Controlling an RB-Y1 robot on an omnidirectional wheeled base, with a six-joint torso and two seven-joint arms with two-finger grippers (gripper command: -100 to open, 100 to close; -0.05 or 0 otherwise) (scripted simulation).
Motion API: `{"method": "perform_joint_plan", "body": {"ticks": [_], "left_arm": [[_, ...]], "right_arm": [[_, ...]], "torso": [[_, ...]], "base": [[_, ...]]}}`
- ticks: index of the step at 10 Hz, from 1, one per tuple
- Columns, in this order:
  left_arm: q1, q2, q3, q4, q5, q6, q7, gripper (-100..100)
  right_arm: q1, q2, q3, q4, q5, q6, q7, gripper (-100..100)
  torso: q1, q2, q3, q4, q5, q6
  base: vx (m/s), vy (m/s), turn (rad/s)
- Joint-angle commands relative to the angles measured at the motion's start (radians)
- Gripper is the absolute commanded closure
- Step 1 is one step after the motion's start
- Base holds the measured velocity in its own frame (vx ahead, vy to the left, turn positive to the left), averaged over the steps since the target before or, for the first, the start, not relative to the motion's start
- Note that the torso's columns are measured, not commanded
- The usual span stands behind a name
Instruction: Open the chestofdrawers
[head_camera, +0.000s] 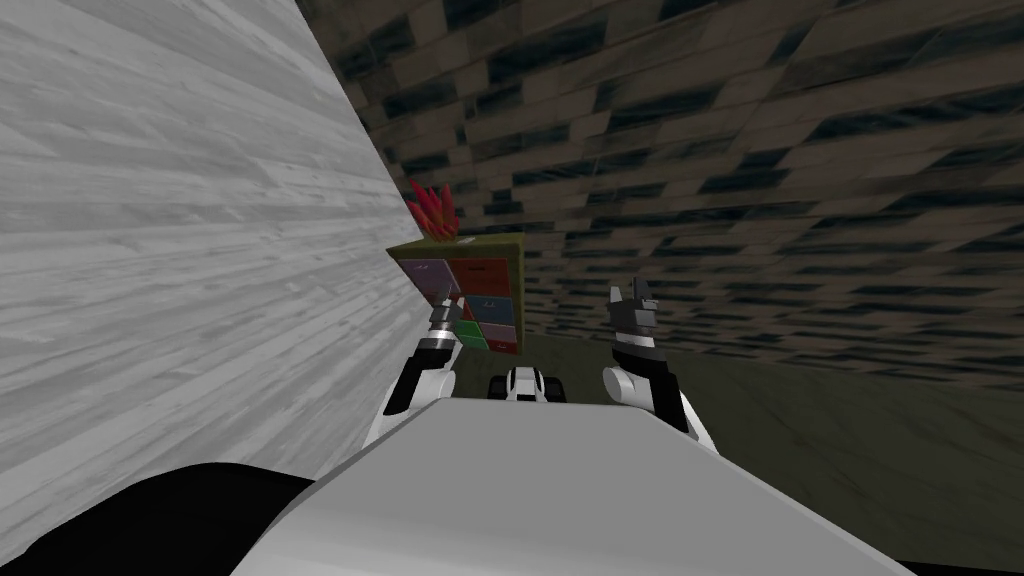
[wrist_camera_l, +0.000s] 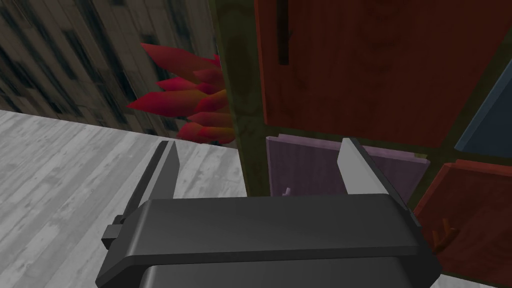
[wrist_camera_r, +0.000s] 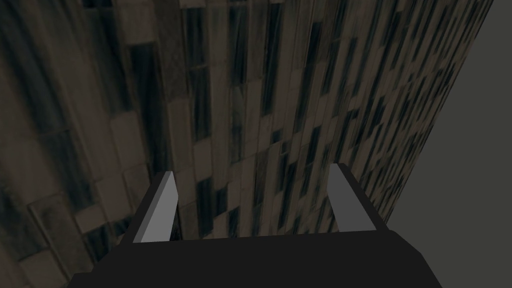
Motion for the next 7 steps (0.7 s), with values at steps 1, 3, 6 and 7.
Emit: {"method": "perform_joint_plan", "body": {"ticks": [1, 3, 6, 7], "left_arm": [[-0.001, -0.001, -0.004, -0.001, 0.003, 0.059, 0.000, -100], [0.000, -0.001, -0.007, -0.007, 0.006, 0.104, 0.001, -100], [0.004, -0.001, -0.011, -0.027, 0.010, 0.167, 0.002, -100], [0.005, 0.000, -0.012, -0.039, 0.012, 0.185, 0.002, -100]], "right_arm": [[0.000, 0.000, 0.000, 0.000, 0.000, 0.000, 0.000, 0], [0.000, 0.000, 0.000, 0.000, 0.000, 0.000, 0.000, 0], [0.000, 0.000, 0.000, 0.000, 0.000, 0.000, 0.000, 0], [0.000, 0.000, 0.000, 0.000, 0.000, 0.000, 0.000, 0]], "torso": [[0.000, -0.001, 0.000, 0.000, 0.000, 0.000], [-0.001, 0.000, 0.000, 0.000, 0.000, 0.000], [0.000, 0.000, 0.000, 0.000, 0.000, 0.000], [0.001, 0.000, 0.000, 0.000, 0.000, 0.000]], "base": [[0.101, -0.037, -0.039], [0.108, -0.047, -0.042], [0.118, -0.047, -0.038], [0.096, -0.028, -0.031]]}}
